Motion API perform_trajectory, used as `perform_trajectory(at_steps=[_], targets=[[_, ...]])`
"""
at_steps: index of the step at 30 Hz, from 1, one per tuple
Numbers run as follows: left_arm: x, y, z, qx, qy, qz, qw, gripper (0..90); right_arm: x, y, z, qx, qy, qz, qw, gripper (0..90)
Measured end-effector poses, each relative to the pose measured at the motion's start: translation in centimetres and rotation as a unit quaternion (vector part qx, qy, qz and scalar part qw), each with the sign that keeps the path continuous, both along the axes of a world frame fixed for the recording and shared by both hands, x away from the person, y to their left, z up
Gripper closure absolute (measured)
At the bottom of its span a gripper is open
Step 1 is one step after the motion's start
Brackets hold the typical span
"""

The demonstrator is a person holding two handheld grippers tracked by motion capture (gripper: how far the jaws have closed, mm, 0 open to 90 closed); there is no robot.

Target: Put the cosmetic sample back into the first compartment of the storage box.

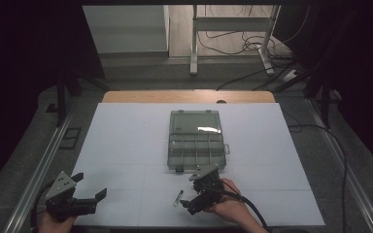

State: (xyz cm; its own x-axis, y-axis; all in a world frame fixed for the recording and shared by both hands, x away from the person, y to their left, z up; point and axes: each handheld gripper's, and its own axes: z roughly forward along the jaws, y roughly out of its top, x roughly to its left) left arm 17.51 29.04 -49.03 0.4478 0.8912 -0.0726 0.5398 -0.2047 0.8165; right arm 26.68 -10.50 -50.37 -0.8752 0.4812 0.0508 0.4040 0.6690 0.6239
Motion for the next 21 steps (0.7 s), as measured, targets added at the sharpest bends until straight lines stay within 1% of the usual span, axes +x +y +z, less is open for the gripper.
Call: perform_trajectory(at_steps=[1, 4, 7, 8, 11, 14, 16, 17, 21], targets=[[0.0, 0.0, 0.0, -0.001, 0.0, 0.0, 1.0, 1.2, -0.1, 0.5, -0.2, -0.006, 0.0, 0.006, 1.0, 0.0], [0.0, 0.0, 0.0, -0.001, 0.0, 0.0, 1.0, 1.2, -0.2, 1.0, -0.4, -0.012, 0.0, 0.008, 0.9999, 0.0], [0.0, 0.0, 0.0, -0.001, 0.0, 0.0, 1.0, 1.3, -0.2, 1.4, -0.6, -0.012, 0.002, 0.013, 0.9998, 0.0], [0.0, 0.0, 0.0, -0.001, 0.0, -0.001, 1.0, 1.3, -0.3, 1.8, -0.8, -0.017, 0.0, 0.015, 0.9997, 0.0], [0.0, 0.0, 0.0, -0.001, 0.0, -0.001, 1.0, 1.3, -0.2, 2.2, -1.0, -0.024, -0.001, 0.017, 0.9996, 2.5], [0.0, 0.0, 0.0, -0.001, 0.0, -0.001, 1.0, 1.2, -0.2, 2.6, -1.2, -0.028, 0.001, 0.016, 0.9995, 7.1], [0.0, 0.0, 0.0, -0.002, 0.0, -0.001, 1.0, 1.3, -0.2, 2.7, -1.2, -0.026, 0.005, 0.023, 0.9994, 12.1], [0.0, 0.0, 0.0, -0.002, 0.001, -0.001, 1.0, 1.3, -0.2, 2.8, -1.2, -0.028, 0.003, 0.022, 0.9994, 14.3], [0.0, 0.0, 0.0, 0.0, 0.001, -0.002, 1.0, 1.3, -0.4, 3.2, -1.3, -0.031, -0.001, 0.039, 0.9987, 22.5]])
